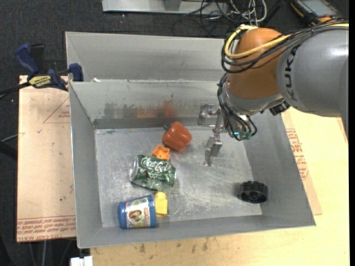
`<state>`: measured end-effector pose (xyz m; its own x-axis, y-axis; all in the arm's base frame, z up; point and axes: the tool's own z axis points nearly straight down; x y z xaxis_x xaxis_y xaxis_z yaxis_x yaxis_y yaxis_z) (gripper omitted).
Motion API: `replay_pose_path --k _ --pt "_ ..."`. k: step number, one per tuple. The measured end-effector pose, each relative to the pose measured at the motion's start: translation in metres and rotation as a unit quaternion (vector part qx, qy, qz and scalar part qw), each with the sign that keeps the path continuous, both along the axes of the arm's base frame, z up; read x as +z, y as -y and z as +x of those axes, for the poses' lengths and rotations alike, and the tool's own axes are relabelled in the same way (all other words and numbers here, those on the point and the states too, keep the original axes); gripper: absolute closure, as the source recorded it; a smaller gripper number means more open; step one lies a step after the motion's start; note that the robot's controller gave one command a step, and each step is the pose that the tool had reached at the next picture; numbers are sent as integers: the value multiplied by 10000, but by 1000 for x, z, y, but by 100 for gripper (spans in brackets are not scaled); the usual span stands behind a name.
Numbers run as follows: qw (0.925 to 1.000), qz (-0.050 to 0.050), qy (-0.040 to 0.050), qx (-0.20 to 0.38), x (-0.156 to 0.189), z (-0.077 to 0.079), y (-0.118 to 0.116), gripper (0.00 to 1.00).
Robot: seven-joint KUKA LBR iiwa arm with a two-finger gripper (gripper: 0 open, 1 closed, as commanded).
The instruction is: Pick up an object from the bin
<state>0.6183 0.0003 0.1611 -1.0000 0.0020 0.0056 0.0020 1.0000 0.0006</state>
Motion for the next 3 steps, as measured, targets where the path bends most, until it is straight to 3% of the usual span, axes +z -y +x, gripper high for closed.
replay_pose_path --k 2,3 --pt "10000 -2 69 21 -1 7 -3 0" --pt "9986 -1 15 -532 -35 9 -46 0"
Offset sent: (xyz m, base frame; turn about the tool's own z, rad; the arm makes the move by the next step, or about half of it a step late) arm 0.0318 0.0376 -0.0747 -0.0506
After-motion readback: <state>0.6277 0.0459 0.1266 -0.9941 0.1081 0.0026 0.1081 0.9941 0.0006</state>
